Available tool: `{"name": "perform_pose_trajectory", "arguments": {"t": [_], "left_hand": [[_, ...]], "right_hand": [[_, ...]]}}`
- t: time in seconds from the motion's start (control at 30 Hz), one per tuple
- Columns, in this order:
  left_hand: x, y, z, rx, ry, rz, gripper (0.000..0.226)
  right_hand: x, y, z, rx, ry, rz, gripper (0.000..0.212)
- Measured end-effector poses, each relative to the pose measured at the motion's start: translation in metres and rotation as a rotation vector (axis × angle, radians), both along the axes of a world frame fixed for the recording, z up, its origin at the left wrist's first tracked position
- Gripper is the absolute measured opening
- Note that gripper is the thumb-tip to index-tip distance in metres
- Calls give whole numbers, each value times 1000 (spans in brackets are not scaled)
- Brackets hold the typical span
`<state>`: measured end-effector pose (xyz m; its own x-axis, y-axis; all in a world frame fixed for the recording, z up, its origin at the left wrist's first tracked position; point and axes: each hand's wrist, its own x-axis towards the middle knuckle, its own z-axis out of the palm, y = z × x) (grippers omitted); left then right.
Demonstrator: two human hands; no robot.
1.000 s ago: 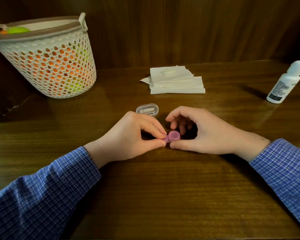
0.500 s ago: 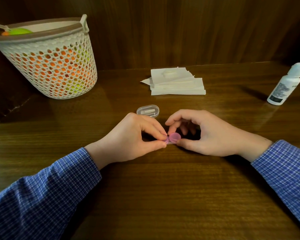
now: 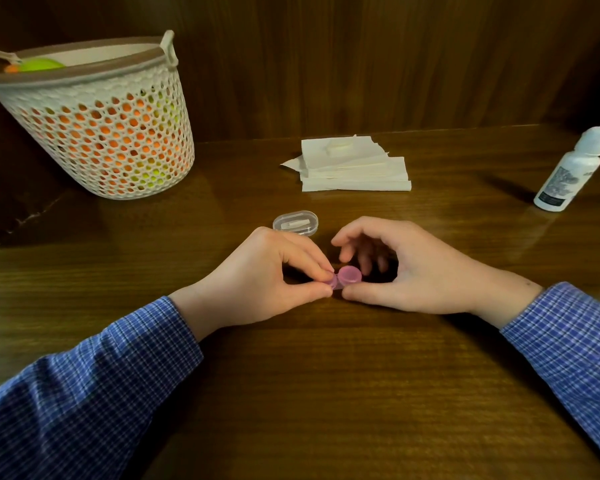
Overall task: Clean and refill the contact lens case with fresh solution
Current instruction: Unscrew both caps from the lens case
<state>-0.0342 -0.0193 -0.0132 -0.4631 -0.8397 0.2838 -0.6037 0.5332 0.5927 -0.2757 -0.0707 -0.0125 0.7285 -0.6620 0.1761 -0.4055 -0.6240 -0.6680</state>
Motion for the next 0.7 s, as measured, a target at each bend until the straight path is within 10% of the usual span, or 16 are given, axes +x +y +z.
{"name": "perform_pose_trajectory", "arguments": {"t": [0.7], "left_hand": [[0,-1,-1,29,19,6,16]], "right_hand": [[-8,-10,4,101,-119,11,24]]}}
